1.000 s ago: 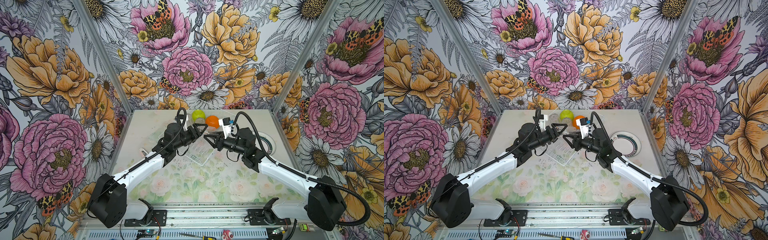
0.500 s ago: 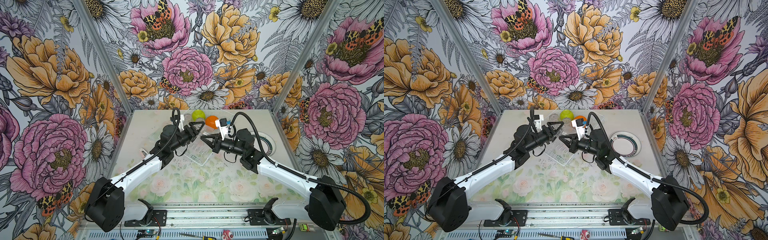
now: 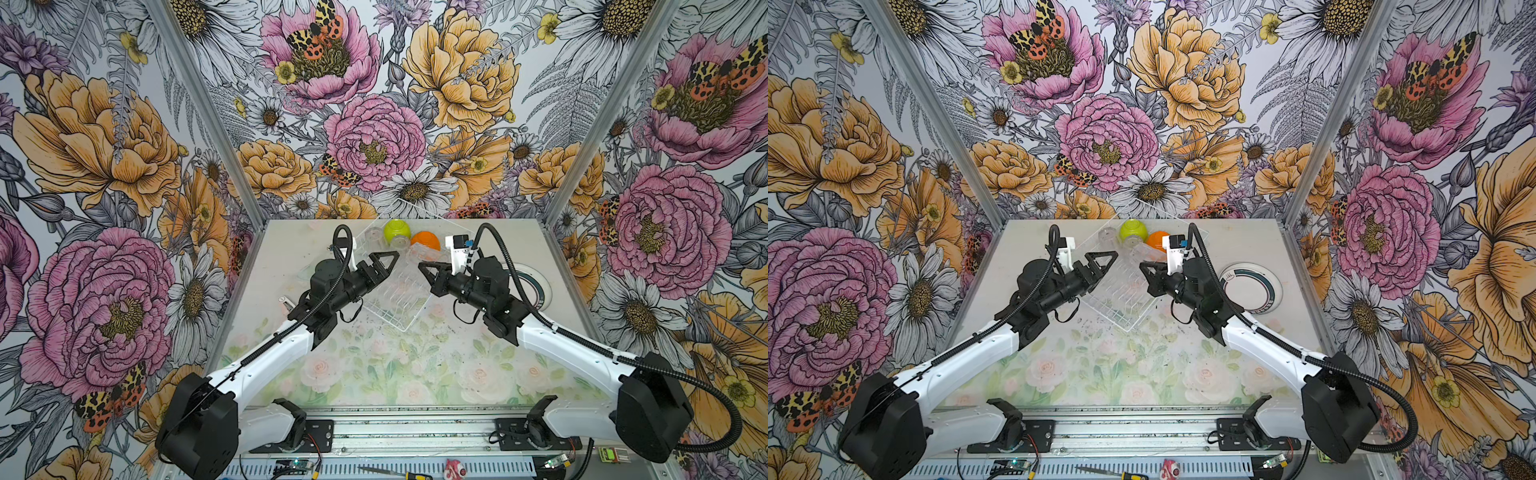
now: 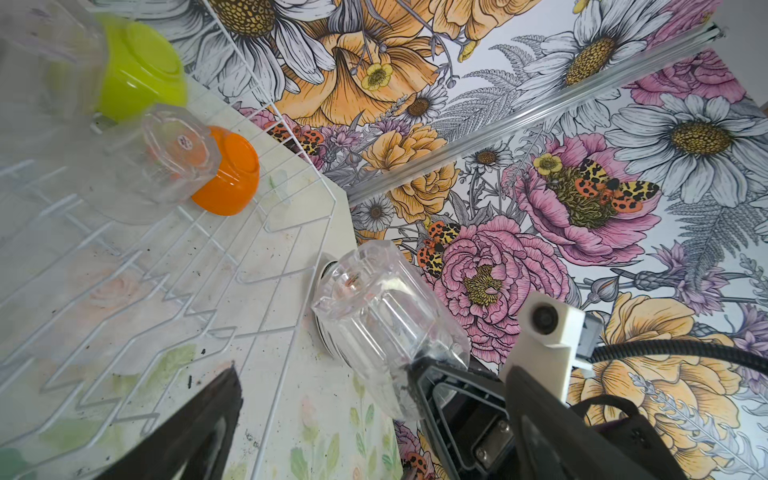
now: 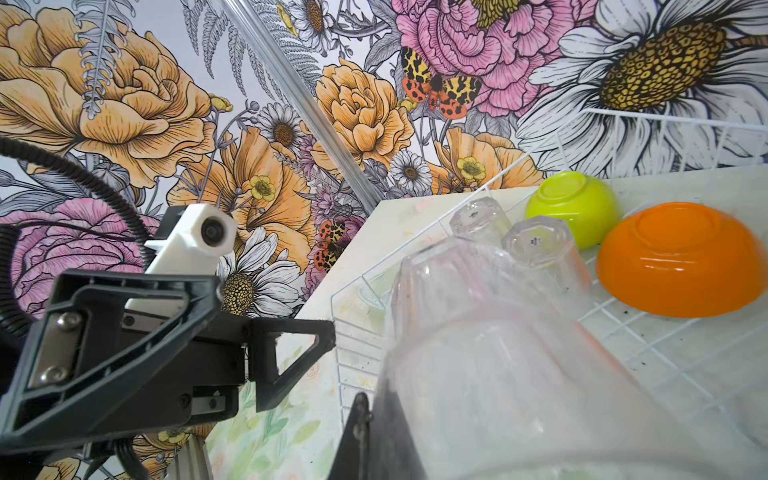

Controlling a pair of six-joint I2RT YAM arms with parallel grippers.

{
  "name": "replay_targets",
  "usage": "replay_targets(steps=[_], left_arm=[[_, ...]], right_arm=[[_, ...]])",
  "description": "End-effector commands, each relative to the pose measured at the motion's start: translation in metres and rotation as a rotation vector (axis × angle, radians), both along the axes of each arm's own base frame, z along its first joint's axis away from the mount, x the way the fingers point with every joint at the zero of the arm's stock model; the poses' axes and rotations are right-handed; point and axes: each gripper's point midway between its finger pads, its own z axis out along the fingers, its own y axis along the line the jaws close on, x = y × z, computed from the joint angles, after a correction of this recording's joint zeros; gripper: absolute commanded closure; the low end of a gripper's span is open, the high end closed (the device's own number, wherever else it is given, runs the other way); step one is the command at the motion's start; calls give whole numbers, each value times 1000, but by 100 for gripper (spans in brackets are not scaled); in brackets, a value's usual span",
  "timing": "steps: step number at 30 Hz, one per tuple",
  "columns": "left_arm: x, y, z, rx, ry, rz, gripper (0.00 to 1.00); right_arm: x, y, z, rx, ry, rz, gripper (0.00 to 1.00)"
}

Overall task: Unload the mixed dishes from the dish rack
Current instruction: 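Pull the cup away with the right gripper while the left gripper releases and withdraws, then lower the clear cup upright onto the table beside the plates with the right gripper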

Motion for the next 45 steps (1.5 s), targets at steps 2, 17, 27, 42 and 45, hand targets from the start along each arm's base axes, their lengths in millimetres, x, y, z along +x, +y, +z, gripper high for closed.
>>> replay_targets(steps=[2, 17, 27, 42, 45], left_arm=[[-5, 19, -3, 115, -40, 53, 1], [-36, 70, -50, 441, -171, 189, 1], [-52, 81, -67, 495, -278, 240, 1], [-58, 108, -62, 492, -308, 371, 1], [-57, 109, -63, 491, -303, 374, 1]], right_arm=[[10, -25, 5, -61, -17, -125, 100], [0, -157, -57, -319, 279, -549, 100], [10, -149, -93, -477, 458, -471, 100], [67, -149, -123, -616, 597, -397, 100], [77, -150, -127, -638, 603, -399, 100]])
